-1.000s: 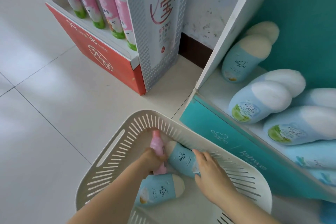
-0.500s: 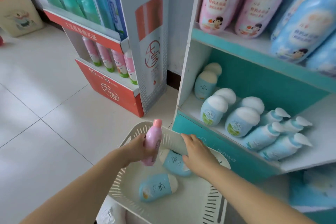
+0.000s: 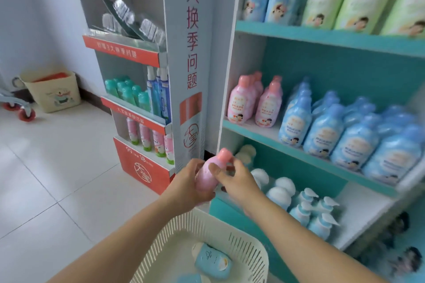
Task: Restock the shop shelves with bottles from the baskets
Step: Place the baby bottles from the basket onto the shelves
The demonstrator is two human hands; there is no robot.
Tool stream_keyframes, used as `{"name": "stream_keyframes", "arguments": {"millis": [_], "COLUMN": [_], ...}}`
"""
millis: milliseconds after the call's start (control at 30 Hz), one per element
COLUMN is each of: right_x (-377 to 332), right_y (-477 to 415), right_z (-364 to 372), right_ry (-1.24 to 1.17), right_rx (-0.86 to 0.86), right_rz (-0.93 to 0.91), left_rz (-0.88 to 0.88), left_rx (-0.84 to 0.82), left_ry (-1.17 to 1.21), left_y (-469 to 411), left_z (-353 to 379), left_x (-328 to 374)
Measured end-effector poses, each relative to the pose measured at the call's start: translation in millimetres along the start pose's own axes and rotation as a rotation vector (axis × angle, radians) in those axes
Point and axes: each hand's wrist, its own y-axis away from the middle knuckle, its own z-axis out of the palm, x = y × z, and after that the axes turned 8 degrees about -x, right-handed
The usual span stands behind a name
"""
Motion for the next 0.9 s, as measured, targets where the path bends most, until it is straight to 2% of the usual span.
{"name": "stream_keyframes", "arguments": {"millis": [133, 333, 433, 633, 900], "right_x": [-32, -77, -98, -130, -139], "right_y": [4, -1, -5, -32, -81], "right_z": [-21, -65, -82, -121, -151], "right_ry": [0.028, -0.016, 0.128, 0.613, 0.838], "right_rx": [0.135, 0.184, 0.243, 0.327, 0.313], "right_rz": [-0.036, -0.115, -0.169, -0.186, -0.158], "left_rz": [0.123, 0.238, 0.25, 0.277, 0.276], "left_rx": [0.14, 0.25, 0.203, 0.132, 0.083], "left_ry": [-0.095, -0.114, -0.085, -0.153, -0.244], "left_y": [-4, -25, -41, -70, -97], "left_z": [-6, -17, -23, -50, -69], "left_x": [35, 79, 95, 111, 94]}}
